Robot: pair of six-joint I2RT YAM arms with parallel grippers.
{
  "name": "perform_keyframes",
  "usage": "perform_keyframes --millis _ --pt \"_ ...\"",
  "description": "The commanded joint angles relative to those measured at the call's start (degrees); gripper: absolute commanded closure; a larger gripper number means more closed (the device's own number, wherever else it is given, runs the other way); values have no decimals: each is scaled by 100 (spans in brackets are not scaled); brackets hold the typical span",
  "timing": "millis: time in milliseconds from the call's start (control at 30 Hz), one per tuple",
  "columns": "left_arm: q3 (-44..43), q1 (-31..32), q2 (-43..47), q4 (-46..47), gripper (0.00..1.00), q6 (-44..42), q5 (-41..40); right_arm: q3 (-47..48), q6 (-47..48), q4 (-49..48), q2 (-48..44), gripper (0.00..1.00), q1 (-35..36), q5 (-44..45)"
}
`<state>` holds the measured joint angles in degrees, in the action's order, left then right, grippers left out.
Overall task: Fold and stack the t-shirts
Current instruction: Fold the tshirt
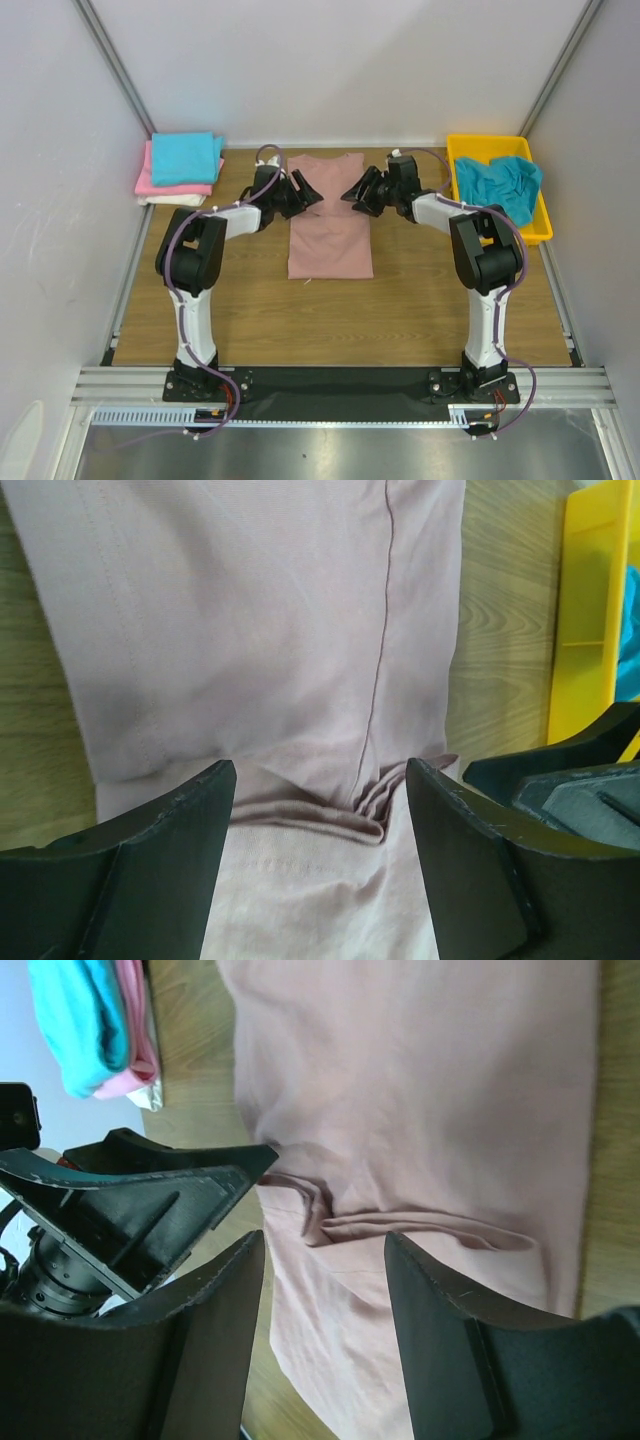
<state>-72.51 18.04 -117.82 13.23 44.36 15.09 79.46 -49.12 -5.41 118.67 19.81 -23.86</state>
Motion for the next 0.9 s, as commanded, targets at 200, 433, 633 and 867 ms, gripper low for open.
perform_keyframes --millis 200,433,633,867 --pt "-54 -196 1576 -1279 25 -727 -568 553 552 -224 50 45 584 -848" --pt "843 -521 2604 -1772 21 -780 -1043 553 940 -399 445 44 901 -990" --pt "1353 -653 2966 -1798 21 -823 -956 676 1089 -514 999 44 708 -770" --pt "1547 -688 3072 -1702 21 -903 -718 755 993 -601 1089 45 567 -743"
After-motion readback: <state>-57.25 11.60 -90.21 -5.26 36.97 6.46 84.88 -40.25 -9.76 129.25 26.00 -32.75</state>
